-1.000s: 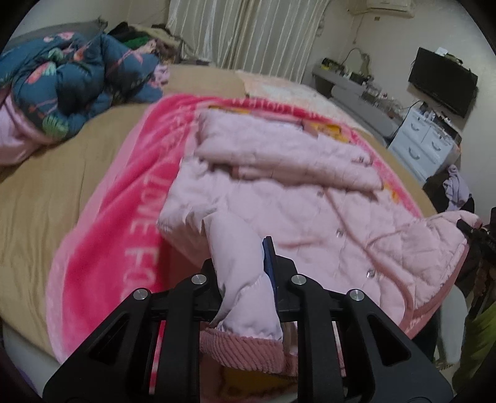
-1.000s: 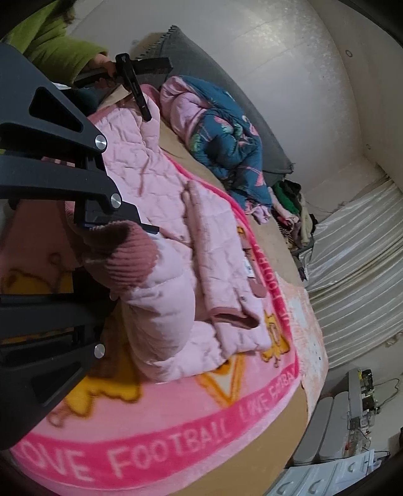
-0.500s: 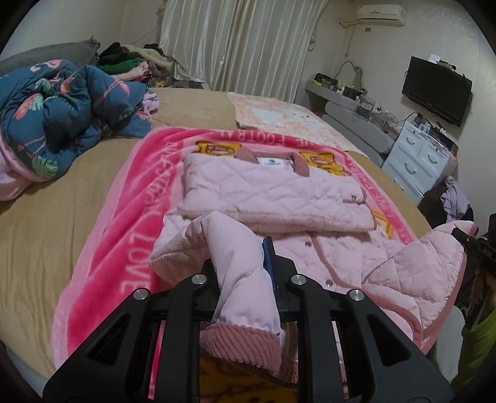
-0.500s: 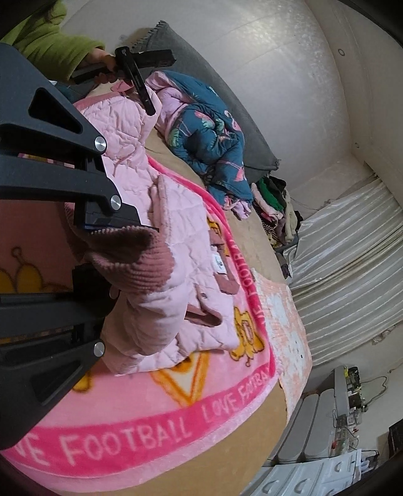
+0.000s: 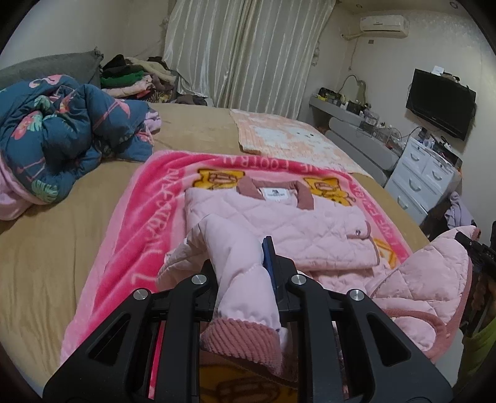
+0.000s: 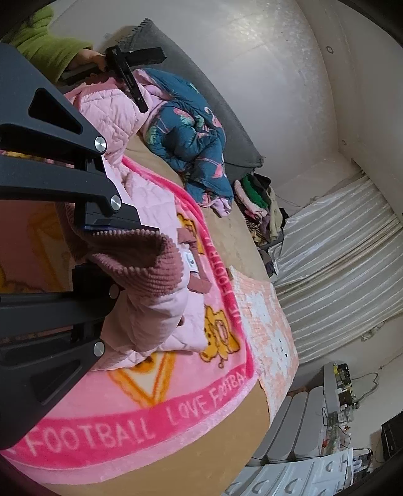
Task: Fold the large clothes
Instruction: 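Lift the hem with both tools and fold it toward the collar, then lay the hem over the collar and open both tools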
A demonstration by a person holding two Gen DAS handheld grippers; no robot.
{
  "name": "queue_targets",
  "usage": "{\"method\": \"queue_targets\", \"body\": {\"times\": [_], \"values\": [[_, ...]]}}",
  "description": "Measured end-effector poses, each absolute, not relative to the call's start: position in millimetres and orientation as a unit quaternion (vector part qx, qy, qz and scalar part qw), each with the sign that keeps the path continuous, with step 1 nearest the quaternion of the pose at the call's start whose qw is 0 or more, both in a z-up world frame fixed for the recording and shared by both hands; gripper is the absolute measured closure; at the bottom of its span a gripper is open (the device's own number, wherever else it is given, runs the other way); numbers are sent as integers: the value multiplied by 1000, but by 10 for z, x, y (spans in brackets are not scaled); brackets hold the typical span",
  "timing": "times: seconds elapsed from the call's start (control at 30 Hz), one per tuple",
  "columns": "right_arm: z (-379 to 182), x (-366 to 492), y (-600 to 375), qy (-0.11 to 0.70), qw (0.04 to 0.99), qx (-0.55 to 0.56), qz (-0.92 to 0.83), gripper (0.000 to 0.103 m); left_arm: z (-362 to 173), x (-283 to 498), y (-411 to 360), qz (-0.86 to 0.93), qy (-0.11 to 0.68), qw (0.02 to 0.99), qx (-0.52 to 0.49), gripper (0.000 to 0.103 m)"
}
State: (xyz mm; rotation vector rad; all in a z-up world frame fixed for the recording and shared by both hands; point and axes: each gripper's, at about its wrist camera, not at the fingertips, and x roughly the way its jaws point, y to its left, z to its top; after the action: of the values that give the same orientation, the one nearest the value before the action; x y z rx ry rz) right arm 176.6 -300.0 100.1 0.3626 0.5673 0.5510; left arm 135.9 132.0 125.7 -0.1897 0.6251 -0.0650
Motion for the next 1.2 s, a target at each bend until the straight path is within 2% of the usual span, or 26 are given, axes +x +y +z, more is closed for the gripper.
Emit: {"method": "queue_targets", "body": {"times": [0.67, 1.2], "values": [[1351, 2378, -2915, 246, 922, 183, 238, 90, 1562, 1920, 1550, 4, 269, 956, -120, 92], [891, 3267, -2901, 286, 916, 204, 196, 90, 1180, 2620, 1664, 63, 288, 951, -96, 91]]}}
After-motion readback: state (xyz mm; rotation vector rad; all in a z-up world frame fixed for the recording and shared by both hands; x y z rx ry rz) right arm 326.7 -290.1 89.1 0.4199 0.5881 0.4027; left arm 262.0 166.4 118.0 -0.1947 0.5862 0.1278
